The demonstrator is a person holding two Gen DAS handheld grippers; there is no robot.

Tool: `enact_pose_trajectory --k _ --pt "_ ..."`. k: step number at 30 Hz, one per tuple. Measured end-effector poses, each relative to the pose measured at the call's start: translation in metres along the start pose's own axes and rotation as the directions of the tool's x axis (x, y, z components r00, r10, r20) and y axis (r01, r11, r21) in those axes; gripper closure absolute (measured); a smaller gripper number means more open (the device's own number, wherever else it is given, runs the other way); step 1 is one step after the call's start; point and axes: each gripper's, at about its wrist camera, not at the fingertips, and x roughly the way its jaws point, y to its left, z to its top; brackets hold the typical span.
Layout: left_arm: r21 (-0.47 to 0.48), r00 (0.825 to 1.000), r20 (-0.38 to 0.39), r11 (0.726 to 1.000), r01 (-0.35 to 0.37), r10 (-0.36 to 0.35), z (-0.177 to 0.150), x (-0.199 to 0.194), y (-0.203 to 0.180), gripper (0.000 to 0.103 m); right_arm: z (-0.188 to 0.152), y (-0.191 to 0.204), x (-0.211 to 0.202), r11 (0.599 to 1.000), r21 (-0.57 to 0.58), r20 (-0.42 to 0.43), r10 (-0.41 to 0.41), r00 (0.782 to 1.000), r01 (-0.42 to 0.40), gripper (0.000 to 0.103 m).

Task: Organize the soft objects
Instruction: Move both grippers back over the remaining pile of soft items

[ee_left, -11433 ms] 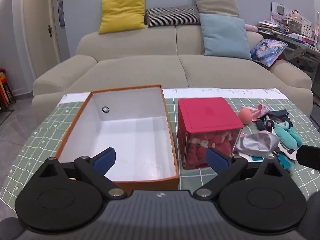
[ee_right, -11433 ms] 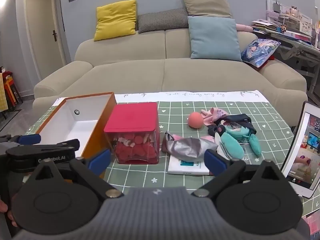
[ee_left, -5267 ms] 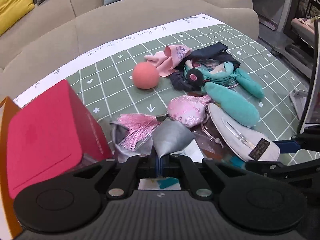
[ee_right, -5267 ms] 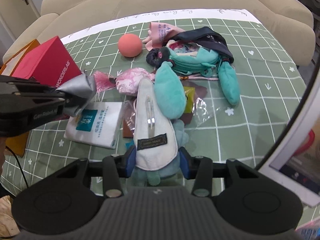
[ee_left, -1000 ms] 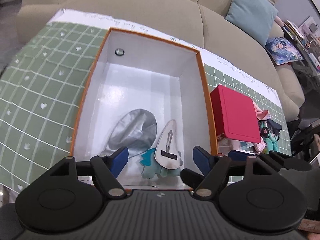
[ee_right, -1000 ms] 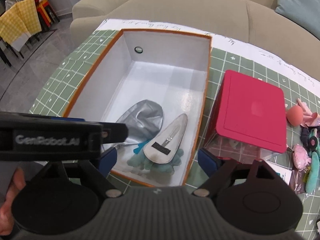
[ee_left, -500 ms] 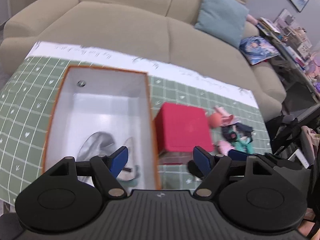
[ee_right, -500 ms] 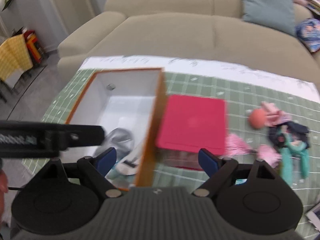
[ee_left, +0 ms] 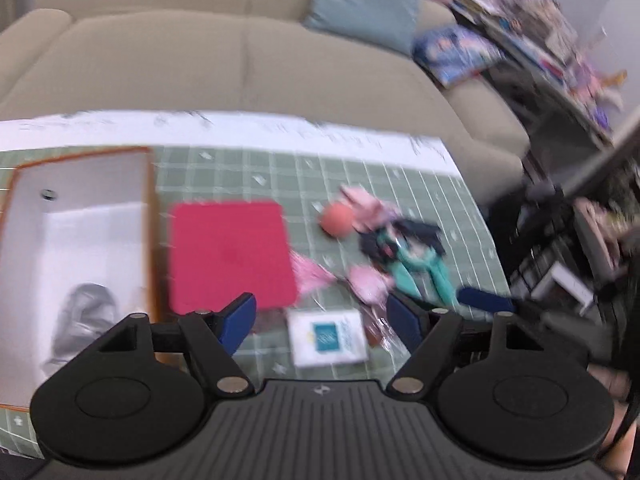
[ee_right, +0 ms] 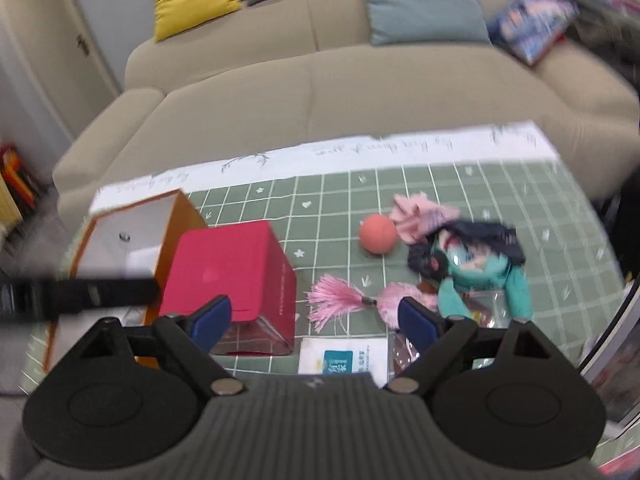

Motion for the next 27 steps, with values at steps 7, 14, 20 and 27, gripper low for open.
enact_pose_trajectory --k 7,14,20,27 --pt "0.056 0.995 -0.099 0.998 0.022 -0.017 -0.019 0.05 -0.036 0.015 -0.001 -0.073 0.036 0.995 0.1 -0.043 -0.022 0.999 0.026 0.015" --pt "0.321 0.993 -0.083 0.946 -0.052 0.083 -0.054 0.091 -0.075 0.015 -0.005 -0.126 0.107 0.974 0.224 -0.136 0.058 0.989 -0.026 0.016" --pt "0.502 0.994 -0.108 0.865 0.024 0.035 -0.08 0.134 -0.088 0.015 -0.024 -0.146 0.155 0.982 0.172 -0.229 -0.036 0.973 0.077 0.02" --pt "0.606 0.985 -0.129 0.796 -0.011 0.112 -0.086 0.168 -0.087 0.015 -0.032 -0.163 0.163 0.976 0.208 -0.214 -0.012 0.977 0.058 0.043"
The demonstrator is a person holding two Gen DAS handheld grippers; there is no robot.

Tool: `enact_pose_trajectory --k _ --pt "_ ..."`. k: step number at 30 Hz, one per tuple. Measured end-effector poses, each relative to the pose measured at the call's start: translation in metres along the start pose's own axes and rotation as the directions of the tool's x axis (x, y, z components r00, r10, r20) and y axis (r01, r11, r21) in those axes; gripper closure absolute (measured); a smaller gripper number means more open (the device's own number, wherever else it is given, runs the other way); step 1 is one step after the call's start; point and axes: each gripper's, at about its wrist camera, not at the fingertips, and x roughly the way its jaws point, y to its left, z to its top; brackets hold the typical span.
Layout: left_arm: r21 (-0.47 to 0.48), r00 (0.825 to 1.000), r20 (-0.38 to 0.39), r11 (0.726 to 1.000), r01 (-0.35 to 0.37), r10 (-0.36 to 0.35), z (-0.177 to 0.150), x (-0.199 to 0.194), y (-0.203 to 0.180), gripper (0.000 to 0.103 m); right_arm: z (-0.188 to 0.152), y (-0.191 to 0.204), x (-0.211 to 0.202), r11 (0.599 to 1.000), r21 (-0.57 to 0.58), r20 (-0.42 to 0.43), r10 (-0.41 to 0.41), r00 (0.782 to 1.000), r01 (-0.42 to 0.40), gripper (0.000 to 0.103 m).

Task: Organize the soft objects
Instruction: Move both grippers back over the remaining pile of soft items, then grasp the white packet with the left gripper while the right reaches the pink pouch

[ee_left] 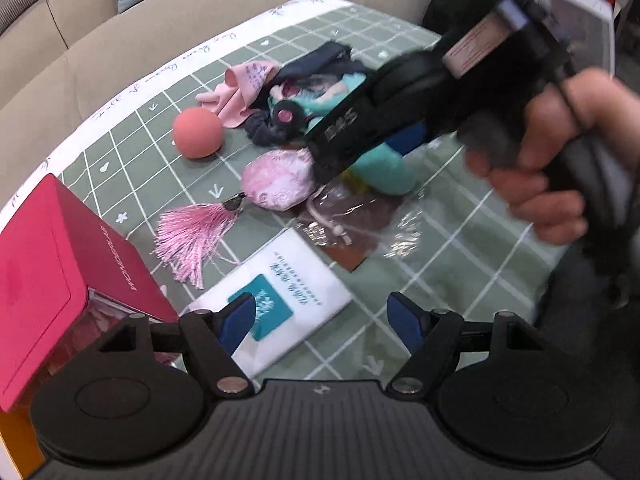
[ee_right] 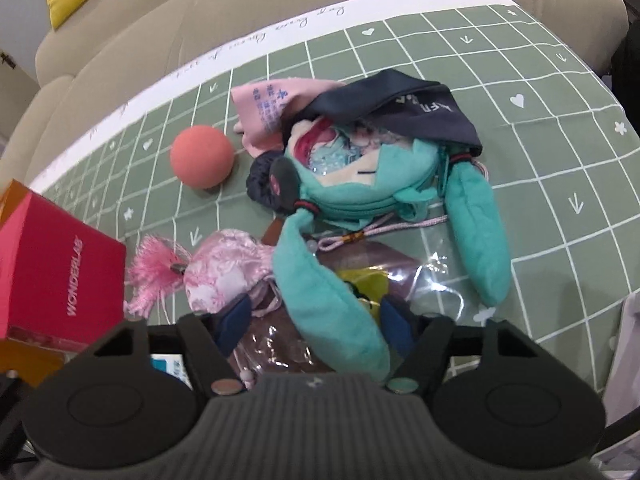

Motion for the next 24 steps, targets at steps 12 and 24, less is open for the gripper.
enact_pose_trajectory --k 12,24 --pt "0.214 0.997 -0.027 0.975 -0.061 0.068 0.004 0.03 -0.008 0.015 -0.002 -0.004 -0.003 0.999 -0.007 -0.003 -0.034 0.999 0.034 0.075" --pt "0.357 0.976 -0.21 0.934 0.024 0.056 0.027 0.066 0.006 0.005 0.0 0.003 -0.007 0.992 -0.08 -0.032 -0.098 0.995 0.095 0.097"
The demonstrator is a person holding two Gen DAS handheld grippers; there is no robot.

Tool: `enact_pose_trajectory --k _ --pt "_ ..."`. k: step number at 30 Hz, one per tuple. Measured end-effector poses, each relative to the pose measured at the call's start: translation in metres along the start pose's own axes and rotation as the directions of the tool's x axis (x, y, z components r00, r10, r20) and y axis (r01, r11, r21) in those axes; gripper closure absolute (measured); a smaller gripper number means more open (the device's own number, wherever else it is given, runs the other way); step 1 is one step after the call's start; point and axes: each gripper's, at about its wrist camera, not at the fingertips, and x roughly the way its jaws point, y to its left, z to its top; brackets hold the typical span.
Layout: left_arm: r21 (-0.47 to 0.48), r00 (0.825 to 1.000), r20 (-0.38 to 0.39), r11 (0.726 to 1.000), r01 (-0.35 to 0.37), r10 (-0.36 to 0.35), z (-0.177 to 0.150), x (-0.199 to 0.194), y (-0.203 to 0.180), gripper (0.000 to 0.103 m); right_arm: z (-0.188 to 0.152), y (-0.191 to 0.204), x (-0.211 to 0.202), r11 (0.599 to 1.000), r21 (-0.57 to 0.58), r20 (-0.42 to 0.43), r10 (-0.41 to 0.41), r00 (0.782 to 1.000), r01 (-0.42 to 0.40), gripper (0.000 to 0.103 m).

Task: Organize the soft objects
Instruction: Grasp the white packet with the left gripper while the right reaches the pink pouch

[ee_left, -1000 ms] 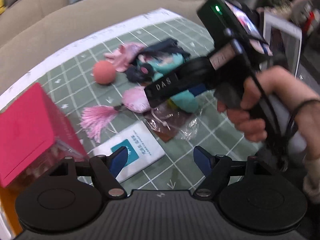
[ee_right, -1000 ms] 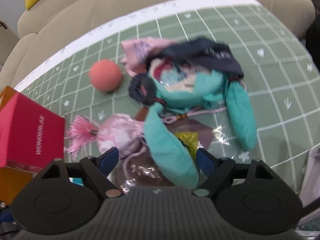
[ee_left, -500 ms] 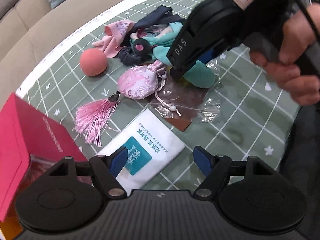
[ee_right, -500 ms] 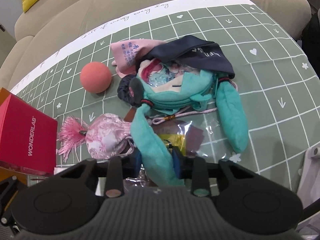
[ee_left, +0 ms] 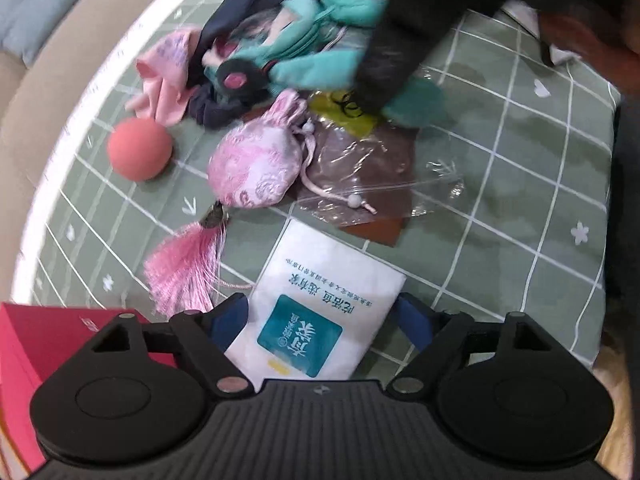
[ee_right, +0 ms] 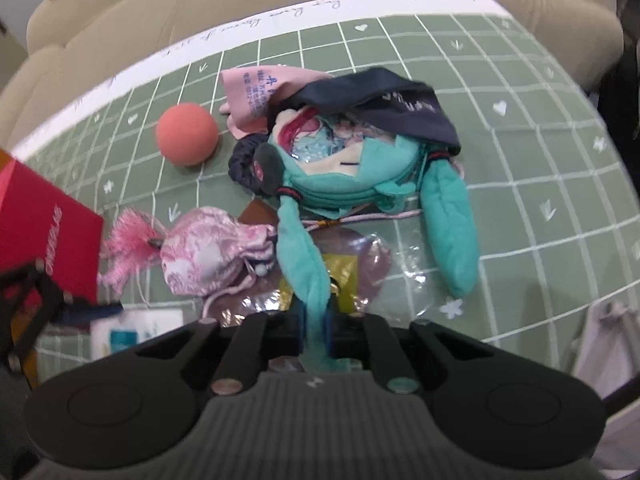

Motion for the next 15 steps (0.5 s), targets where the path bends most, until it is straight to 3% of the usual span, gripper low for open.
enact_pose_trajectory --k 4,8,11,15 --pt "-0.053 0.999 0.011 0.998 0.041 -0.041 -0.002 0.005 0.012 0.0 0.0 0.01 -0.008 0.995 -0.073 -0.007 -0.064 0.998 0.063 0.097" --pt "-0.094 0.996 0.021 0.992 0.089 -0.087 -0.007 0.01 0.023 0.0 -0.004 0.007 -0.01 0.996 -0.057 -0.022 -0.063 0.998 0.062 0.097" --pt "-0.179 0.991 0.005 0.975 0.13 -0.131 -0.008 0.016 0.034 0.0 -0.01 0.005 -0.016 0.997 -0.04 -0.018 -0.068 0.998 0.067 0.097" --pt "-0.235 0.989 0.006 0.961 0.143 -0.146 -0.008 0.019 0.032 0.0 -0.023 0.005 -0.032 0.999 -0.02 -0.017 -0.039 0.999 0.038 0.097"
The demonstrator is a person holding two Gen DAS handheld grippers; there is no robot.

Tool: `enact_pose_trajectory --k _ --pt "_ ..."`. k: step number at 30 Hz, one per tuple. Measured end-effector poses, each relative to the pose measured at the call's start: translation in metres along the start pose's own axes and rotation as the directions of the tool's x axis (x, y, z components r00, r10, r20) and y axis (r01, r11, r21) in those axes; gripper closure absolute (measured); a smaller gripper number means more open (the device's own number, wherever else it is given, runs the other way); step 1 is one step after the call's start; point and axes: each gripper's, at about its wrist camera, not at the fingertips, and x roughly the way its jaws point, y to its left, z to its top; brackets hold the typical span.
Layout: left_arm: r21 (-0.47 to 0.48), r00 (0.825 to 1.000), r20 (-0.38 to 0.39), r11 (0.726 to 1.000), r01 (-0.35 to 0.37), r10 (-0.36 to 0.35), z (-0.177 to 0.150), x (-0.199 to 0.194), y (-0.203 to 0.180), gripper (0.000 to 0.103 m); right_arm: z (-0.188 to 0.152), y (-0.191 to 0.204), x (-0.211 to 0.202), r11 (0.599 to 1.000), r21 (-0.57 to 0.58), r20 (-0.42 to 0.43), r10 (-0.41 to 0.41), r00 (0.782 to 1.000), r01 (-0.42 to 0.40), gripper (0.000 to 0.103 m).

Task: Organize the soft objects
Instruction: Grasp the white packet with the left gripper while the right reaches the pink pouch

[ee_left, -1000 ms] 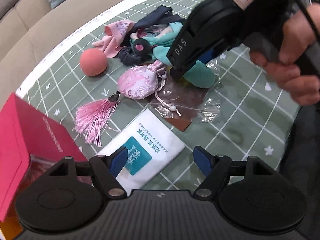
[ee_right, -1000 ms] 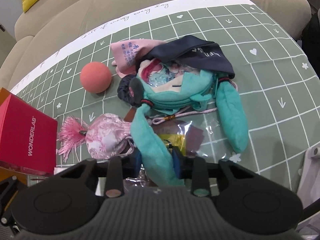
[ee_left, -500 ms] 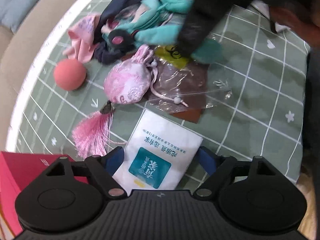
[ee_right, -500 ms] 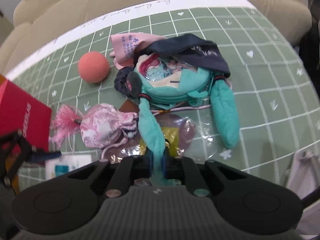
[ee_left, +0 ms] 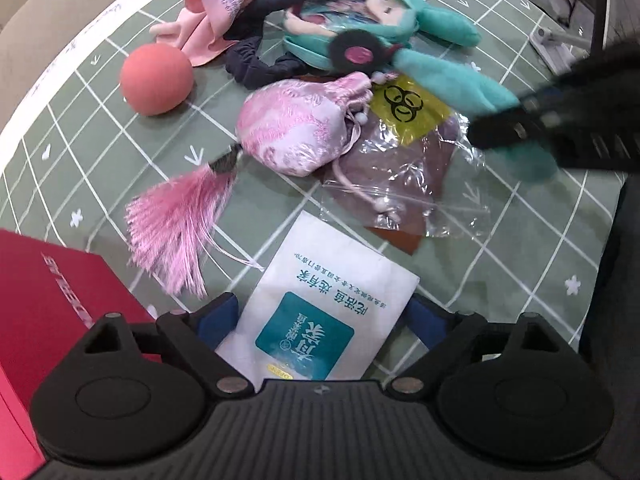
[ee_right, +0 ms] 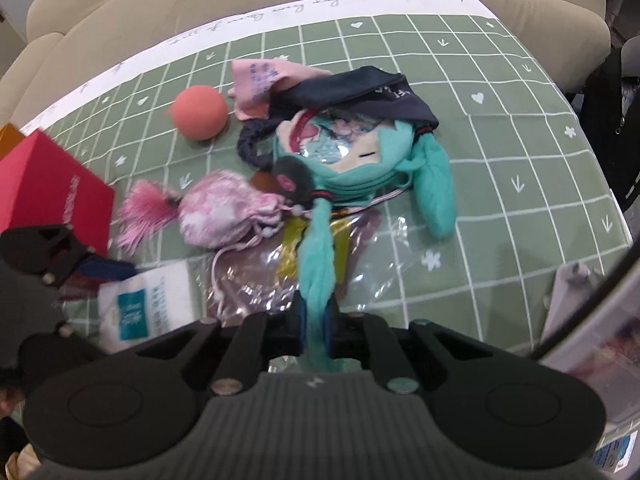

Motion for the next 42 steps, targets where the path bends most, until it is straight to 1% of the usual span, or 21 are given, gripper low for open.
enact_pose_trajectory --k 5,8,11,12,13,15,17,18,19,22,26,27,31,33,34,36,37,38,39,41,42 --pt "-0.091 1.0 -0.012 0.996 -0.005 0.004 0.001 0.002 -0.005 0.0 -0.025 0.008 -0.009 0.999 -0.032 -0.032 -0.003 0.999 0.002 0.097" --pt "-0.172 0.999 -0.037 0.985 -0.017 0.011 0.005 0.003 -0.006 0.0 -0.042 0.005 -0.012 1.0 -0.012 -0.051 0.005 0.999 -0.006 0.097" --pt "-0.307 0.996 -0.09 0.951 -0.037 0.01 0.007 0.006 -0.002 0.0 -0.057 -0.002 -0.013 0.999 0.044 -0.087 0.027 0.996 -0.023 0.097" --pt "-0.346 0.995 -0.097 0.937 -0.045 0.012 0.005 0.007 -0.002 0.0 -0.061 -0.004 -0.014 0.998 0.057 -0.103 0.04 0.994 -0.034 0.096" --pt "-0.366 0.995 -0.096 0.929 -0.049 0.015 0.003 0.007 -0.001 0.0 -0.064 -0.005 -0.014 0.997 0.061 -0.113 0.048 0.992 -0.041 0.096" --pt "-0.414 0.996 -0.088 0.909 -0.057 0.023 -0.005 0.005 -0.001 0.0 -0.069 -0.006 -0.014 0.997 0.062 -0.12 0.045 0.992 -0.038 0.087" --pt "-0.467 0.996 -0.082 0.882 -0.067 0.032 -0.012 0.006 0.003 0.0 -0.067 -0.006 -0.008 0.998 0.058 -0.117 0.015 0.993 -0.009 0.08" --pt "-0.479 0.996 -0.073 0.875 -0.073 0.043 -0.014 0.006 0.004 0.0 -0.066 -0.006 -0.006 0.999 0.054 -0.108 0.001 0.994 0.005 0.07" --pt "-0.475 0.996 -0.068 0.876 -0.08 0.054 -0.016 0.006 0.004 0.0 -0.065 -0.006 -0.004 0.999 0.05 -0.096 -0.006 0.995 0.01 0.068" --pt "-0.435 0.997 -0.045 0.897 -0.079 0.066 -0.026 0.006 -0.002 0.0 -0.059 -0.004 0.0 0.999 0.053 -0.082 0.001 0.997 0.003 0.067" --pt "-0.406 0.997 -0.009 0.911 -0.073 0.076 -0.036 0.004 -0.011 0.0 -0.047 0.005 0.0 0.997 0.017 0.008 -0.075 0.997 0.074 0.062" --pt "-0.395 0.997 0.001 0.916 -0.073 0.08 -0.037 0.005 -0.013 0.0 -0.043 0.006 0.001 0.997 0.01 0.03 -0.082 0.996 0.082 0.062" --pt "-0.325 0.997 0.028 0.944 -0.059 0.072 -0.046 0.005 -0.027 0.0 -0.039 0.006 0.009 0.997 0.024 0.037 -0.076 0.996 0.075 0.063" --pt "-0.317 0.996 0.047 0.947 -0.052 0.07 -0.051 0.006 -0.029 0.0 -0.04 0.009 0.008 0.992 -0.003 0.042 -0.122 0.992 0.123 0.063" --pt "-0.314 0.996 0.06 0.948 -0.05 0.072 -0.054 0.006 -0.03 0.0 -0.041 0.009 0.001 0.99 -0.016 0.067 -0.135 0.989 0.137 0.063" --pt "-0.304 0.994 0.082 0.952 -0.042 0.07 -0.06 0.004 -0.032 0.0 -0.043 0.014 -0.013 0.992 -0.038 0.148 -0.118 0.982 0.124 0.062" --pt "-0.3 0.994 0.09 0.953 -0.036 0.066 -0.067 0.0 -0.034 0.0 -0.041 0.019 -0.019 0.993 -0.066 0.187 -0.086 0.979 0.1 0.062" --pt "-0.294 0.994 0.093 0.955 -0.035 0.065 -0.065 -0.005 -0.025 0.0 -0.038 0.026 -0.022 0.992 -0.104 0.213 -0.052 0.976 0.076 0.062" --pt "-0.292 0.993 0.099 0.956 -0.033 0.065 -0.067 -0.006 -0.026 0.0 -0.034 0.034 -0.022 0.987 -0.146 0.224 -0.034 0.974 0.068 0.062" --pt "-0.304 0.992 0.104 0.952 -0.034 0.068 -0.075 -0.015 -0.022 0.002 -0.025 0.047 -0.013 0.974 -0.208 0.219 -0.037 0.975 0.084 0.062" --pt "-0.314 0.992 0.105 0.949 -0.035 0.072 -0.076 -0.017 -0.019 0.008 -0.019 0.051 -0.007 0.97 -0.227 0.205 -0.035 0.978 0.082 0.057"
